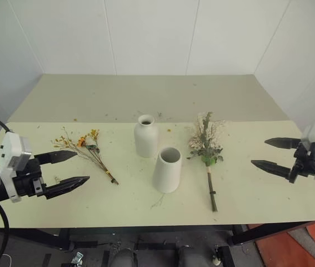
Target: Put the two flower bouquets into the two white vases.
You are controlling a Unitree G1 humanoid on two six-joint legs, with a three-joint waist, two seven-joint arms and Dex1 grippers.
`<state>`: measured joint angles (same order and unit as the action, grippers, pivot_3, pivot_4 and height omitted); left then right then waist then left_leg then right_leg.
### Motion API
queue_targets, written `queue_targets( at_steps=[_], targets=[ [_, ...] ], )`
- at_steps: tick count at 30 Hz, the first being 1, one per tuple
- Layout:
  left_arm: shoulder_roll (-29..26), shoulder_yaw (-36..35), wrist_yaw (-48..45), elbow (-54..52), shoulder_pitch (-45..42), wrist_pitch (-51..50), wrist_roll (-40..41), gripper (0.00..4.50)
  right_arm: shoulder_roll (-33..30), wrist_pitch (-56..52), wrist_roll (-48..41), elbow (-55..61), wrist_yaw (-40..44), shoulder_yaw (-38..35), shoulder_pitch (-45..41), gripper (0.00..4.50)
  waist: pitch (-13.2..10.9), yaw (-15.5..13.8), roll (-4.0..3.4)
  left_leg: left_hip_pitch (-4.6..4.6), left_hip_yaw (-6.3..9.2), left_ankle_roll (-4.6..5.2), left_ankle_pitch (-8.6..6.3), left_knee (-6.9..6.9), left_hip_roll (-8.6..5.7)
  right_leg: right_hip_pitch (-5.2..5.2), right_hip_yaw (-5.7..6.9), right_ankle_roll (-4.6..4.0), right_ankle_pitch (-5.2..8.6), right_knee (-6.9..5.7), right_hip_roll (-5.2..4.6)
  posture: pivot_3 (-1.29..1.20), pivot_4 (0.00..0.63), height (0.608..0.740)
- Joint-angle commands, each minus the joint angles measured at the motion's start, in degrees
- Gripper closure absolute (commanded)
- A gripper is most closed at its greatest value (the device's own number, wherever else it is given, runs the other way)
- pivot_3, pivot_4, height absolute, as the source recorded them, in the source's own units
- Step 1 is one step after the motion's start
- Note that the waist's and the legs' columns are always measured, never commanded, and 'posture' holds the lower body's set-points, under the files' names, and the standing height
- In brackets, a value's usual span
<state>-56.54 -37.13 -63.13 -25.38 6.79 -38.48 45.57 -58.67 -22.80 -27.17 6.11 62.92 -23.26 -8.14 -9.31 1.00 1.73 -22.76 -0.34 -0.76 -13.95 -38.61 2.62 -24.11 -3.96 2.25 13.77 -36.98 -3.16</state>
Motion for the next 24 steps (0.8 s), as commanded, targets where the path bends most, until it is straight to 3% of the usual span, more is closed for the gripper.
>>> queue_targets(
  at_steps=[1, 24],
  targets=[
    [-0.12, -1.85, -0.02, -1.14, -0.24, 0.87, 0.81, 0.00, -0.35, 1.05, -0.04, 0.21, -0.48, -0.99, -1.16, 0.04, 0.00, 0.00, 0.00, 0.00, 0.00, 0.00, 0.00, 0.00, 0.00, 0.00, 0.00, 0.00, 0.00, 0.00, 0.00, 0.00, 0.150, 0.740],
    [0.04, 0.00, 0.07, -0.66, -2.00, 1.29, 0.94, 0.00, -0.23, -0.52, 0.71, 1.26, -3.18, 1.15, -3.03, 0.04, 0.00, 0.05, 0.00, 0.00, 0.00, 0.00, 0.00, 0.00, 0.00, 0.00, 0.00, 0.00, 0.00, 0.00, 0.00, 0.00, 0.150, 0.740]
  ],
)
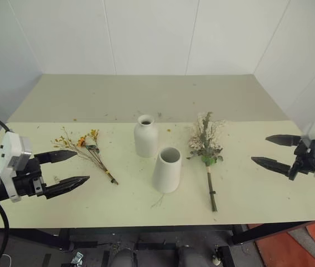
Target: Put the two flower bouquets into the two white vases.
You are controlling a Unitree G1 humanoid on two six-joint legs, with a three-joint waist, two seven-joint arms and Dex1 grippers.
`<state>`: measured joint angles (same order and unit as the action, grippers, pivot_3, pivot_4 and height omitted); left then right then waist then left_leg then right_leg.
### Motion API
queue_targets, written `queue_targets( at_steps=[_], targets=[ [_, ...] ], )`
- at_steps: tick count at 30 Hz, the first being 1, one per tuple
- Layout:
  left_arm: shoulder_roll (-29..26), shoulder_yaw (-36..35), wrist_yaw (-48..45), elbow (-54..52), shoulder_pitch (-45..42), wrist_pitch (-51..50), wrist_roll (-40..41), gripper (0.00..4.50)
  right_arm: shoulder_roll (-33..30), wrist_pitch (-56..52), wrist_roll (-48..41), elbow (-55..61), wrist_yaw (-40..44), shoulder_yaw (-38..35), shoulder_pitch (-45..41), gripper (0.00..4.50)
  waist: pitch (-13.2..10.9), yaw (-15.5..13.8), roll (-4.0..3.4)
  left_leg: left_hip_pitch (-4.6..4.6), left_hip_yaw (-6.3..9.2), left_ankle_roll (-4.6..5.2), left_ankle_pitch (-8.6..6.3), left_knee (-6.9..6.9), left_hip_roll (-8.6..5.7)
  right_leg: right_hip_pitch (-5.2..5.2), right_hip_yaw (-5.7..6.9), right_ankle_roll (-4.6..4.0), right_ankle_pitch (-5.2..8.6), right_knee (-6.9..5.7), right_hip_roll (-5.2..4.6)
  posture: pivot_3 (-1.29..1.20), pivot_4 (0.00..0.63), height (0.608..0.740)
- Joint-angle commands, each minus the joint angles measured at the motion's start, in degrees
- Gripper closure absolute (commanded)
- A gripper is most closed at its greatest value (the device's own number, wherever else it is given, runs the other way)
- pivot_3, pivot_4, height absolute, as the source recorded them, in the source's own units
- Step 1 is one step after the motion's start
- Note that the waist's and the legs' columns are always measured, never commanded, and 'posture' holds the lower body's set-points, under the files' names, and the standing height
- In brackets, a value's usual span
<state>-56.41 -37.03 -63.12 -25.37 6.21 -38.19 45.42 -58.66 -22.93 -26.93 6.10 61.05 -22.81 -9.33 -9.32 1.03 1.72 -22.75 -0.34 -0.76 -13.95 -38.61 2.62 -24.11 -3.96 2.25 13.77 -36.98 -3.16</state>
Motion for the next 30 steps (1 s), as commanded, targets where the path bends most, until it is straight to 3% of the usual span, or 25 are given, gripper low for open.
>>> queue_targets(
  at_steps=[1, 8, 13, 20, 23, 30],
  targets=[
    [-0.10, 0.24, 0.15, -0.61, -1.79, 1.03, 1.08, 0.00, -0.24, -0.33, 0.92, 1.34, -1.58, 1.45, -2.18, 0.04, 0.00, 0.02, 0.00, 0.01, 0.00, 0.00, 0.00, 0.00, 0.00, 0.00, 0.00, 0.00, 0.00, 0.00, 0.00, 0.00, 0.150, 0.740],
    [-0.25, 2.50, 0.10, -0.02, -4.32, 1.60, 0.74, 0.00, 0.10, -7.44, 0.67, 2.98, -5.27, 6.20, -6.60, 0.04, 0.00, 0.01, 0.00, -0.03, 0.00, 0.00, 0.00, 0.00, 0.00, -0.03, 0.00, 0.00, 0.00, 0.00, 0.00, 0.00, 0.150, 0.740],
    [0.21, 4.95, 0.28, 0.25, -6.82, 1.97, 0.74, 0.00, 1.51, -34.96, -2.70, 5.39, -12.78, 15.75, -18.22, 0.04, -0.01, 0.40, -0.01, -0.02, 0.01, 0.00, 0.00, 0.00, 0.00, -0.04, -0.01, -0.03, -0.02, -0.04, 0.01, 0.00, 0.150, 0.740],
    [0.62, 5.77, 0.26, 0.35, -8.09, 2.37, 0.56, 0.00, 9.12, -58.42, -1.51, -0.41, -21.42, 25.27, -32.90, 0.04, -0.02, 0.68, -0.01, -0.15, 0.02, 0.00, 0.00, 0.00, 0.00, -0.17, -0.01, -0.05, -0.02, -0.02, 0.01, 0.00, 0.150, 0.740],
    [0.87, 5.04, 0.41, -0.26, -7.55, 2.16, 0.91, 0.00, 10.77, -62.38, -0.43, -2.97, -22.81, 30.74, -35.08, 0.04, -0.03, 0.34, -0.02, -0.20, 0.06, 0.00, 0.00, 0.01, -0.01, -0.20, 0.03, -0.05, -0.02, -0.01, 0.01, 0.00, 0.150, 0.740],
    [1.28, 3.67, 0.70, -1.11, -6.38, 2.41, 1.10, 0.00, 14.24, -65.65, -0.35, -6.38, -23.40, 36.10, -37.42, 0.04, -0.04, 0.22, -0.04, -0.24, 0.06, 0.01, 0.00, 0.01, 0.00, -0.24, 0.04, -0.04, -0.02, 0.00, 0.01, 0.00, 0.150, 0.740]
  ],
)
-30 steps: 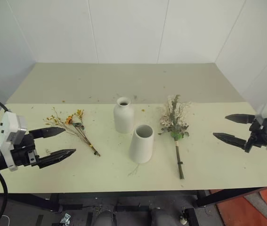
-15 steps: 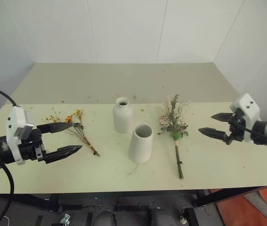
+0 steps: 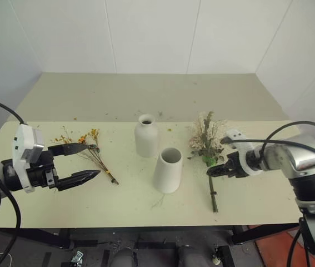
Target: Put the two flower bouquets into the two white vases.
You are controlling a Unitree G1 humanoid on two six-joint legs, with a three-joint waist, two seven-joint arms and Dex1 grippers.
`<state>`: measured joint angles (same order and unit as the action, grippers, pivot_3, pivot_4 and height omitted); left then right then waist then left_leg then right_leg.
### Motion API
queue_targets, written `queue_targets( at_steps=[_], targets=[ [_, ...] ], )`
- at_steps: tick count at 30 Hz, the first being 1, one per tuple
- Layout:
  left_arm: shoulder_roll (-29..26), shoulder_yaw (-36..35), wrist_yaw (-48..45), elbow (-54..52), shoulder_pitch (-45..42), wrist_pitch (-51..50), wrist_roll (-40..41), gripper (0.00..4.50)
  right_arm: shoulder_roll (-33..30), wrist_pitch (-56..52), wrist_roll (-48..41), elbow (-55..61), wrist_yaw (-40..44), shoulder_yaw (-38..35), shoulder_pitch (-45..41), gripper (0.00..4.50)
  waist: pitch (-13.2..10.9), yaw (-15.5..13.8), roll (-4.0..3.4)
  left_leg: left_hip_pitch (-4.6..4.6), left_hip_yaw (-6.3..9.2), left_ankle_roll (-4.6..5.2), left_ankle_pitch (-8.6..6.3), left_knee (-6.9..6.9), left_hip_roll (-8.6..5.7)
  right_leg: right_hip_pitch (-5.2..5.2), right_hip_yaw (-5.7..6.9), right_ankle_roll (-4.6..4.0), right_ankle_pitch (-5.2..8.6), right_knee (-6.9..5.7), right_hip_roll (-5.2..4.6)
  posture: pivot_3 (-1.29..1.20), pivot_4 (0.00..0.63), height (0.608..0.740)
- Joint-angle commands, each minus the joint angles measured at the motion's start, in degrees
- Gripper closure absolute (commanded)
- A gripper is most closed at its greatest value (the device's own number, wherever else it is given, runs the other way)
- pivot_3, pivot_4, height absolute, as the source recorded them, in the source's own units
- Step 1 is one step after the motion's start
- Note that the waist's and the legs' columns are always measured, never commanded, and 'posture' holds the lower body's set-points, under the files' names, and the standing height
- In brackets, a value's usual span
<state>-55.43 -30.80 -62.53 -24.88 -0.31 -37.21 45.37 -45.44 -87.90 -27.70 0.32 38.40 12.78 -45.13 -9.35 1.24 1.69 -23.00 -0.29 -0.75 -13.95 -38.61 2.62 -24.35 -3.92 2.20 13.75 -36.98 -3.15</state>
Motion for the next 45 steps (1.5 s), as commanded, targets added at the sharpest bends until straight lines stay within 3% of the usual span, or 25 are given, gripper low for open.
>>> queue_targets(
  at_steps=[1, 5, 8, 19, 22, 26, 29, 35, 39, 45],
  targets=[
    [0.33, -2.66, 0.14, -1.65, 0.24, 1.46, 1.16, 0.00, 1.45, -0.52, 0.57, -0.99, -0.94, 0.61, -1.68, 0.04, 0.00, 0.03, 0.00, 0.01, 0.00, 0.00, 0.00, 0.00, 0.00, 0.01, 0.00, 0.00, 0.00, -0.01, 0.00, 0.00, 0.150, 0.740],
    [0.46, -3.13, 0.08, -1.79, 0.49, 1.59, 1.12, 0.00, 4.73, 0.45, 1.72, -2.99, -2.30, 1.56, -2.75, 0.04, 0.00, 0.42, 0.00, 0.05, 0.00, 0.00, 0.00, 0.00, 0.00, 0.04, 0.00, 0.00, -0.01, -0.02, 0.01, 0.00, 0.150, 0.740],
    [0.57, -3.34, 0.50, -2.01, 0.20, 1.74, 1.19, 0.00, 7.41, 1.95, 3.33, -4.99, -3.62, 2.24, -3.11, 0.60, 0.02, 1.03, 0.03, 0.08, 0.01, 0.00, 0.00, 0.00, 0.01, 0.08, 0.00, 0.00, -0.01, -0.02, 0.02, 0.00, 0.150, 0.740],
    [0.29, -4.86, 1.17, -1.62, -0.45, 1.71, 1.93, 0.00, 9.11, 1.79, 6.70, -7.02, -8.85, -4.10, -2.06, 4.26, 0.05, 1.46, 0.07, 0.10, 0.01, 0.00, 0.00, 0.00, 0.02, 0.09, 0.00, 0.00, -0.01, -0.02, 0.02, 0.00, 0.150, 0.740],
    [1.40, -4.51, 3.68, -0.72, -2.40, 2.19, 2.15, 0.00, 11.88, 5.52, 8.00, -6.08, -13.17, -11.55, -2.20, 4.27, 0.04, 1.33, 0.06, 0.10, 0.02, 0.00, 0.00, 0.00, 0.01, 0.09, 0.00, 0.01, -0.02, -0.03, 0.02, 0.00, 0.150, 0.740],
    [2.83, -3.81, 8.93, 0.41, -5.72, 1.49, 2.07, 0.00, 16.79, 18.42, 8.42, -4.85, -18.87, -22.36, -3.26, 4.27, 0.03, 1.31, 0.06, 0.02, 0.03, 0.00, 0.00, 0.00, 0.00, 0.03, 0.00, 0.03, -0.03, -0.04, 0.02, 0.00, 0.150, 0.740],
    [3.11, -3.17, 12.47, 0.40, -7.05, 0.24, 1.96, 0.00, 19.70, 29.73, 7.79, -4.53, -19.65, -26.30, -4.49, 4.27, 0.03, 1.38, 0.06, -0.06, 0.04, 0.00, 0.00, 0.02, 0.00, -0.03, 0.00, 0.05, -0.04, -0.01, 0.02, 0.00, 0.150, 0.740],
    [1.76, -2.57, 17.43, 0.21, -7.99, -4.47, 3.27, 0.00, 25.84, 46.63, 6.09, -6.60, -17.03, -26.53, -11.56, 4.27, -0.04, 2.09, -0.03, -0.02, 0.04, 0.00, 0.00, 0.05, 0.01, -0.05, -0.01, 0.04, -0.05, -0.06, 0.02, 0.00, 0.150, 0.740],
    [1.97, -3.57, 18.33, -1.25, -7.17, -6.12, 4.27, 0.00, 30.57, 57.55, 7.97, -9.73, -15.13, -22.74, -15.78, 4.27, -0.05, 2.61, -0.04, 0.00, 0.05, 0.00, 0.00, 0.12, 0.01, -0.05, 0.00, 0.03, -0.05, -0.06, 0.02, 0.00, 0.150, 0.740],
    [1.97, -5.10, 19.01, -2.60, -5.74, -6.79, 5.31, 0.00, 36.49, 65.50, 7.59, -14.27, -12.76, -19.61, -20.43, 4.27, -0.07, 2.67, -0.07, 0.02, 0.07, -0.02, 0.01, 0.26, 0.01, -0.11, 0.01, -0.01, -0.08, -0.08, -0.01, 0.00, 0.150, 0.740]
  ],
)
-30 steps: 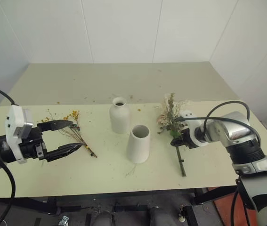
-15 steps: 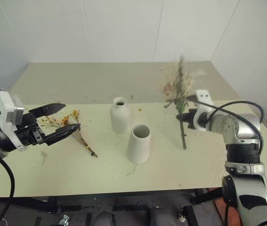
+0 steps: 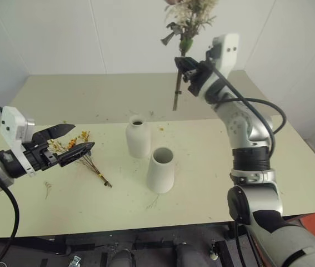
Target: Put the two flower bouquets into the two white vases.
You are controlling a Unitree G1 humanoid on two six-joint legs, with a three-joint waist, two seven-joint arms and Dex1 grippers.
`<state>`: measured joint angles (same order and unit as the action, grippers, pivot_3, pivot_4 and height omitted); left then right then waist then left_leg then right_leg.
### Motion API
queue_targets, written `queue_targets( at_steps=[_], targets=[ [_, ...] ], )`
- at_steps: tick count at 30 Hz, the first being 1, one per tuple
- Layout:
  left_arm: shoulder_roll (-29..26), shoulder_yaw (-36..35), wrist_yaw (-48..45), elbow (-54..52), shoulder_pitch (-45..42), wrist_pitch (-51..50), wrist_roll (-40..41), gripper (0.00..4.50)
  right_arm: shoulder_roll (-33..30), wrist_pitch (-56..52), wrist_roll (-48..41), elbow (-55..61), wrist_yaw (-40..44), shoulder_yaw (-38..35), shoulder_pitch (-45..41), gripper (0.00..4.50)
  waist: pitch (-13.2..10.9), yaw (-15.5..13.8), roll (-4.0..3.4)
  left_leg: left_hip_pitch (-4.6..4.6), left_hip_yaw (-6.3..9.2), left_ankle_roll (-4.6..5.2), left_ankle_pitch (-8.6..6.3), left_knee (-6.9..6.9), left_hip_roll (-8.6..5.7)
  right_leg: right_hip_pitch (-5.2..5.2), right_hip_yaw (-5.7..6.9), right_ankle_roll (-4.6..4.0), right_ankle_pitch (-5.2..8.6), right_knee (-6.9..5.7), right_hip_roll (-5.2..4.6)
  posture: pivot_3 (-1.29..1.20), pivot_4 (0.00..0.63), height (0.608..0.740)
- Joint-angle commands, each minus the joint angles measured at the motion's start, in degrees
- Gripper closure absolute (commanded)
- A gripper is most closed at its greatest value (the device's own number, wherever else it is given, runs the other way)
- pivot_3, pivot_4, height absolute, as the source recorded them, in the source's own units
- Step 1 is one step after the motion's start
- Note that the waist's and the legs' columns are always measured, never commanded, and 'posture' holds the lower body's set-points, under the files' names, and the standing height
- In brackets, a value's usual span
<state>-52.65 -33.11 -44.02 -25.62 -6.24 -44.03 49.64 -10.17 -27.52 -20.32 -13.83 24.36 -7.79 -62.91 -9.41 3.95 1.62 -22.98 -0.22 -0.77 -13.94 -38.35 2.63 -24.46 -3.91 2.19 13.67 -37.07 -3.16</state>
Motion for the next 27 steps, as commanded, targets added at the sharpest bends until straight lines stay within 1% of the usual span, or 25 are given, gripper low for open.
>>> queue_targets(
  at_steps=[1, 9, 14, 21, 27],
  targets=[
    [-0.83, -2.92, 0.60, -2.01, 0.30, -0.02, 1.15, 0.00, 1.89, 6.19, 0.42, -0.70, 1.40, 1.46, -2.93, 4.27, 0.00, -0.07, -0.01, -0.01, 0.01, 0.00, 0.00, 0.02, 0.00, -0.01, 0.02, 0.00, 0.00, 0.00, 0.00, 0.00, 0.150, 0.740],
    [-0.44, -3.11, 0.82, -2.79, 1.08, 0.18, 1.54, 0.00, 7.42, 9.76, 0.28, -3.40, 2.07, 4.17, -3.07, 4.27, -0.01, -0.04, -0.02, 0.00, 0.03, -0.01, 0.01, 0.04, 0.00, -0.02, 0.05, -0.01, 0.00, 0.00, -0.02, 0.00, 0.150, 0.740],
    [-0.71, -2.94, 0.10, -2.42, 0.99, 0.55, 1.80, 0.00, 10.17, 10.39, 0.69, -2.67, 1.78, 5.59, -1.91, 4.27, -0.02, 0.00, -0.03, 0.00, 0.03, -0.02, 0.01, 0.08, 0.00, -0.04, 0.05, -0.02, -0.01, 0.00, -0.02, 0.00, 0.150, 0.740],
    [-1.22, -3.14, -1.51, -1.81, 1.10, 0.95, 1.97, 0.00, 11.72, 9.96, 0.77, -1.29, 1.95, 7.08, 0.19, 4.27, -0.02, -0.05, -0.04, 0.00, 0.04, -0.02, 0.01, 0.08, 0.00, -0.05, 0.07, -0.03, -0.01, 0.00, -0.02, 0.00, 0.150, 0.740],
    [-1.30, -3.31, -2.26, -1.58, 1.10, 1.05, 1.90, 0.00, 11.63, 11.21, 2.17, -2.05, 2.54, 8.47, 2.02, 4.27, -0.02, -0.01, -0.04, 0.00, 0.04, -0.02, 0.01, 0.09, 0.00, -0.05, 0.07, -0.03, -0.01, 0.01, -0.02, 0.00, 0.150, 0.740]
  ],
)
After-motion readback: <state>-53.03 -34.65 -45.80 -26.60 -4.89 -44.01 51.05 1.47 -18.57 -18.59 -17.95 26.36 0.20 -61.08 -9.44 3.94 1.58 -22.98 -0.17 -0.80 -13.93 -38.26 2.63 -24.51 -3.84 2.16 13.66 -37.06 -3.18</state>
